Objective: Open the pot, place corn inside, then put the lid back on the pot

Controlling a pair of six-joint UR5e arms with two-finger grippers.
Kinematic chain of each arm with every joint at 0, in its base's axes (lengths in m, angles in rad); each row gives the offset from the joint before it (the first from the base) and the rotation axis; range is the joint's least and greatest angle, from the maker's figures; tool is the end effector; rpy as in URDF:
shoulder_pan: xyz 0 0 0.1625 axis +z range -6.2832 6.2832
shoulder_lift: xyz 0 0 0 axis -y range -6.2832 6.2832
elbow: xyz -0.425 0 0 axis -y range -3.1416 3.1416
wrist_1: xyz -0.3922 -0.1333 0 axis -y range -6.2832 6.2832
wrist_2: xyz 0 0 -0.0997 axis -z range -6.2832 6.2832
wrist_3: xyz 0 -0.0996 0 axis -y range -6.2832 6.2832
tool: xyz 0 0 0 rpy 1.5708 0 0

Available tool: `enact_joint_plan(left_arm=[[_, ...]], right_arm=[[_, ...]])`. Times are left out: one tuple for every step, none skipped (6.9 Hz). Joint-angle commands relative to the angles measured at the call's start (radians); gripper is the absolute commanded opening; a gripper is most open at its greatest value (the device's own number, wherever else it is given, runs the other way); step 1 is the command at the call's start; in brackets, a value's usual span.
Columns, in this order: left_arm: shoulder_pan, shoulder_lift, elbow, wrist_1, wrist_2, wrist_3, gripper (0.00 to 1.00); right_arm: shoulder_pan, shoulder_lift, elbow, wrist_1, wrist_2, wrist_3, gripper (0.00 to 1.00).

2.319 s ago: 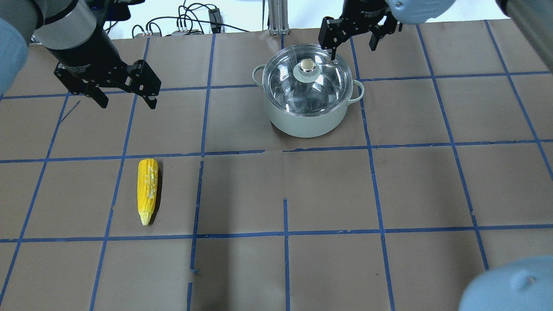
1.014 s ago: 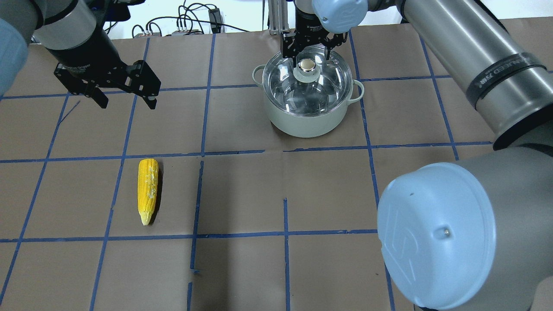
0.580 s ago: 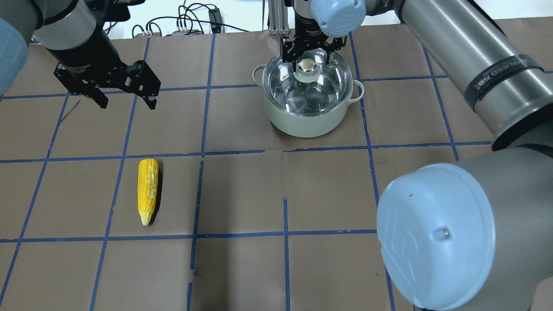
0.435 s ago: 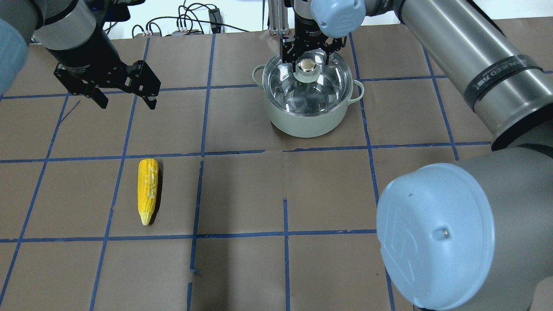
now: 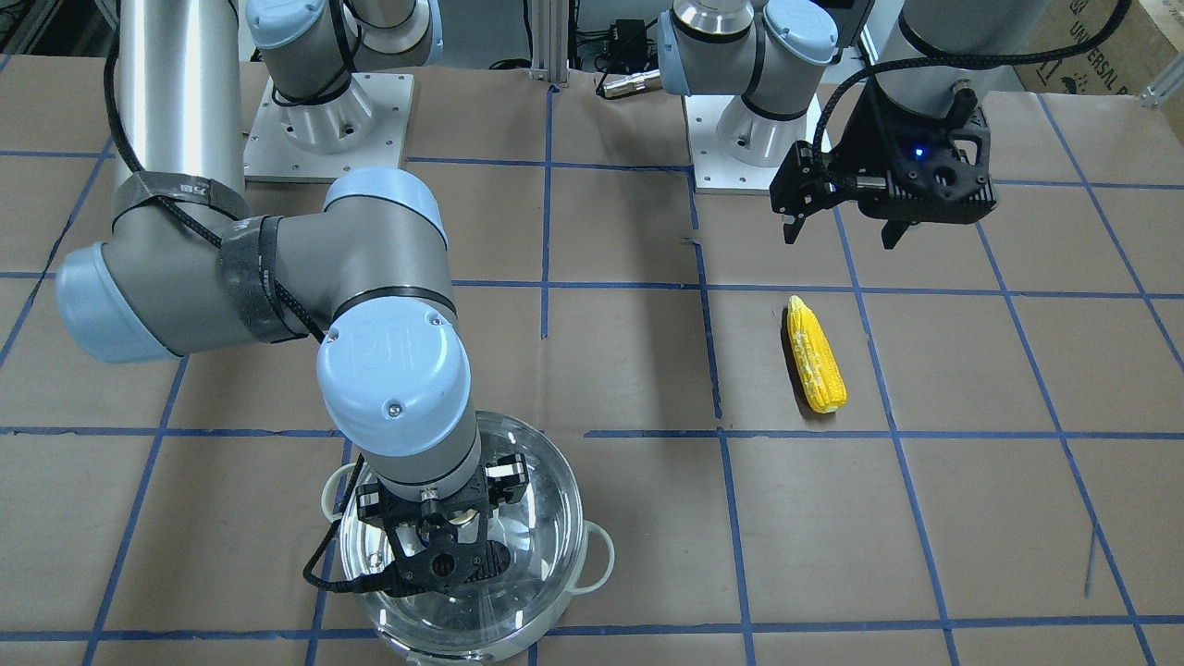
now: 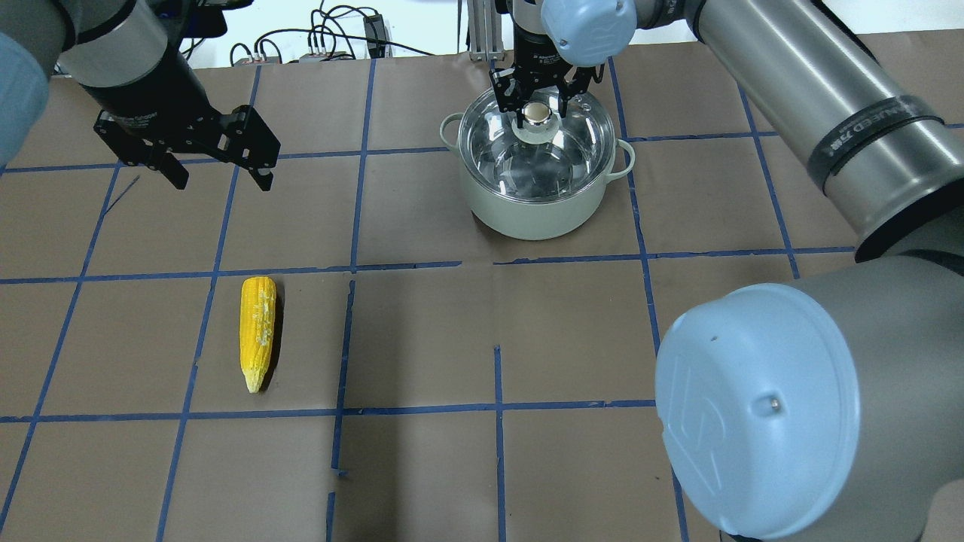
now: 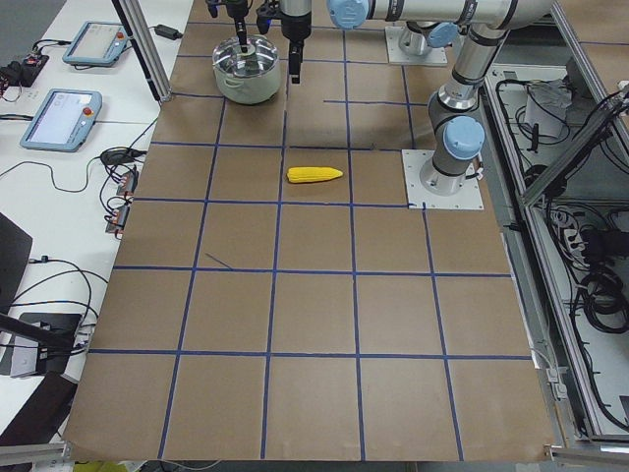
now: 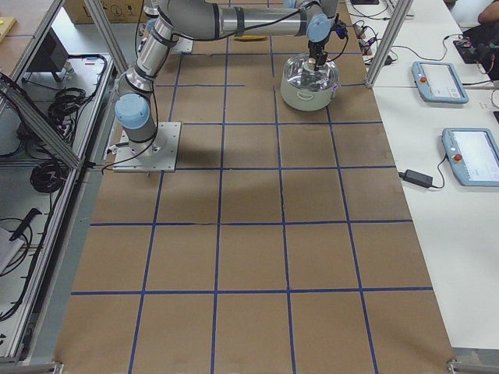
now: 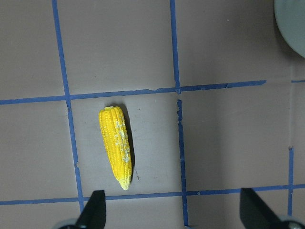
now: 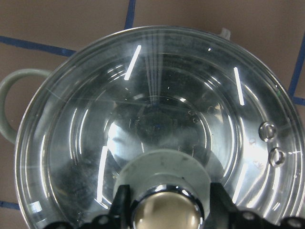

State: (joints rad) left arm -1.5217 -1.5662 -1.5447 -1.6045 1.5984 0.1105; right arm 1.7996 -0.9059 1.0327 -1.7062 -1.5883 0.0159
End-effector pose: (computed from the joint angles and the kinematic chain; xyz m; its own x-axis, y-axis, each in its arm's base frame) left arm -0.1064 -0.4953 0.4997 -0.9977 0.0615 -0.0271 0.0613 0.9981 0.0060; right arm 0.2987 -0.7024 0.3486 -0.9773 -0.2111 0.0174 -0.2113 0.9774 -0.0089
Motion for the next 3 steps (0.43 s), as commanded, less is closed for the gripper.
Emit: enact_joint_plan(left_arm=[[0.000, 0.000, 0.000, 0.000, 0.000, 0.001, 1.00], [0.000, 0.000, 0.000, 0.000, 0.000, 0.002, 1.00], [0.000, 0.000, 0.000, 0.000, 0.000, 0.003, 1.00]], right_arm=[[0.000, 0.004, -0.003, 0.000, -0.004, -0.001, 0.13], [0.000, 0.007, -0.006, 0.000, -0.004, -0.001, 0.13], [-0.002, 0.004, -0.023, 0.000, -0.004, -0.001, 0.13]])
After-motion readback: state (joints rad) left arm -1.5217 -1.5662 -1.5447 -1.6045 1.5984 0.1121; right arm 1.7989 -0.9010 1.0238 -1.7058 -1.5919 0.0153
